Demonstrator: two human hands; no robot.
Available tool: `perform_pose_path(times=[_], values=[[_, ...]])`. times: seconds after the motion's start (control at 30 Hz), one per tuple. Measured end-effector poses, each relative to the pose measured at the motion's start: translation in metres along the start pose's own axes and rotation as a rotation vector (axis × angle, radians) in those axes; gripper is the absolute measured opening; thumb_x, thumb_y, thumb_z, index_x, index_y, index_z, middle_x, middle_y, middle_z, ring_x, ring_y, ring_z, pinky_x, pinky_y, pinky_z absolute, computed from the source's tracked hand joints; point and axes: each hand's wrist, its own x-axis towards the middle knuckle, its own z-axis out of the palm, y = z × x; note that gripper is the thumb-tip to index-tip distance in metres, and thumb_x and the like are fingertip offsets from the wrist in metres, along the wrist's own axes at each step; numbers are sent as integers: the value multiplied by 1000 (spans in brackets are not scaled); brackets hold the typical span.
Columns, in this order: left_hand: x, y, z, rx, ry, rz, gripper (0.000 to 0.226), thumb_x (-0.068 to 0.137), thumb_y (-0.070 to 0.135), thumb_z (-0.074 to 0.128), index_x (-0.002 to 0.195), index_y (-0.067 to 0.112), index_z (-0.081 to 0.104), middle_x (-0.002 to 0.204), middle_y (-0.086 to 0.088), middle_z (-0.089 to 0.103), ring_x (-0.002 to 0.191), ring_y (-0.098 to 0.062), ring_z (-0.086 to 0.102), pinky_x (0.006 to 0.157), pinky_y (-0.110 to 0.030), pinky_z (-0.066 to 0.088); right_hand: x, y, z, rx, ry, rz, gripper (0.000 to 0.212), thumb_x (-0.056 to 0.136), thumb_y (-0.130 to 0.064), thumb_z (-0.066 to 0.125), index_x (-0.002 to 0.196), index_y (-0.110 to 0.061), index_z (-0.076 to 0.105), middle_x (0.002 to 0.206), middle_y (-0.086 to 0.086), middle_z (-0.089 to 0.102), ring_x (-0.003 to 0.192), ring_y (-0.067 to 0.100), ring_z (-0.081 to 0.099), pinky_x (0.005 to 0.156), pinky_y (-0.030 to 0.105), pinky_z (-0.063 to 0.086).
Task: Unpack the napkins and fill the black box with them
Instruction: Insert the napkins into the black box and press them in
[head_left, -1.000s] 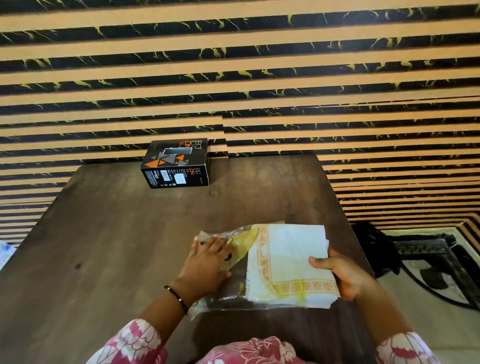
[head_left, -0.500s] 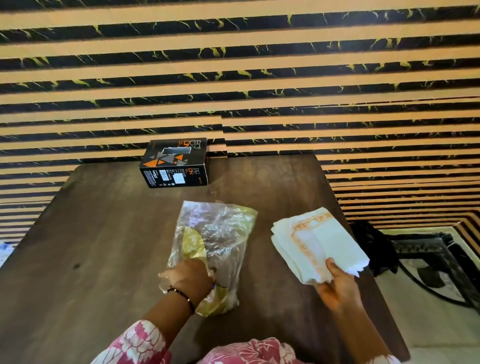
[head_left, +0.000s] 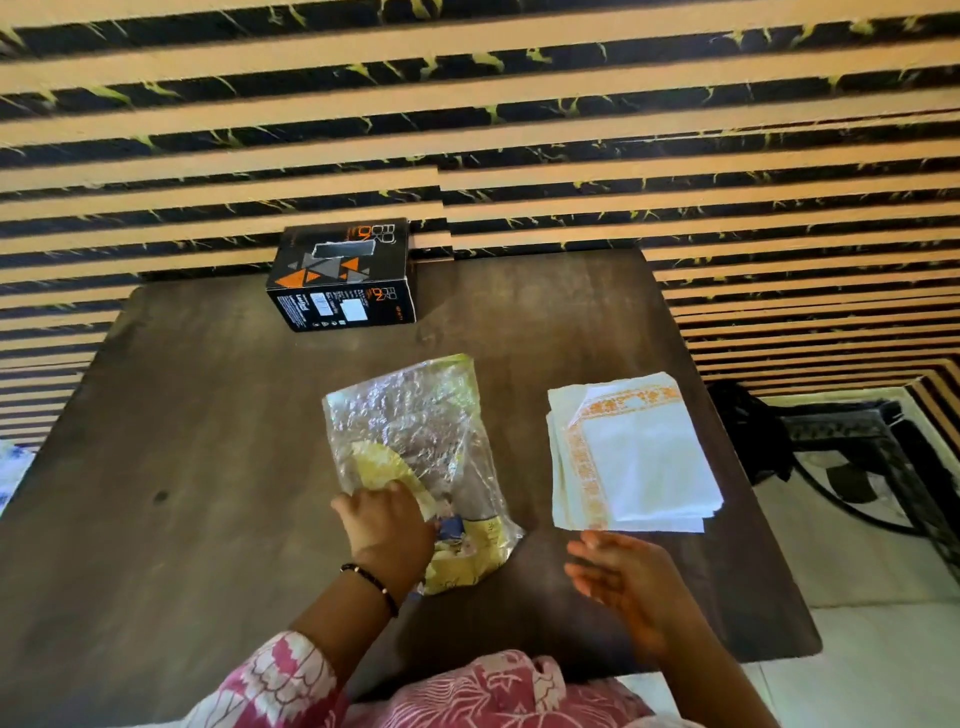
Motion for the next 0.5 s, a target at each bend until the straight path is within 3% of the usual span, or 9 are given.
perform_pose_path(times=[0.1, 0.2, 0.3, 0.4, 0.5], values=[[0, -5, 13, -137, 131, 12, 58, 81, 58, 49, 117, 13, 45, 121, -8, 51, 113, -27, 46, 94, -42, 36, -6, 1, 39, -386, 16, -272, 9, 85, -7, 61, 86, -12, 69, 90, 16, 72, 72, 26, 67, 59, 31, 55], [2, -16, 37, -228, 294, 128, 51, 77, 45, 56, 113, 9, 49, 119, -13, 54, 110, -32, 49, 91, -49, 41, -1, 6, 82, -889, -47, -708, 22, 88, -28, 53, 106, -22, 64, 111, 4, 68, 101, 18, 63, 87, 34, 51], [4, -33, 56, -323, 350, 295, 59, 72, 33, 43, 125, 7, 41, 134, -19, 51, 128, -36, 33, 106, -56, 17, 16, 16, 123, -1307, 27, -988, 53, 87, -41, 39, 136, -22, 39, 147, 2, 41, 135, 22, 35, 110, 37, 27], [5, -64, 72, -425, 307, 320, 66, 76, 42, 36, 135, 11, 35, 142, -16, 44, 135, -28, 21, 109, -48, 3, 40, 33, 154, -1579, 99, -952, 68, 85, -50, 34, 143, -17, 25, 153, 3, 29, 141, 23, 20, 118, 38, 6], [14, -106, 91, -442, 235, 299, 65, 83, 53, 31, 140, 20, 29, 145, -10, 40, 136, -23, 19, 109, -47, 0, 54, 57, 182, -1729, 100, -821, 73, 84, -55, 33, 143, -11, 28, 151, 8, 32, 139, 25, 29, 111, 38, -1]])
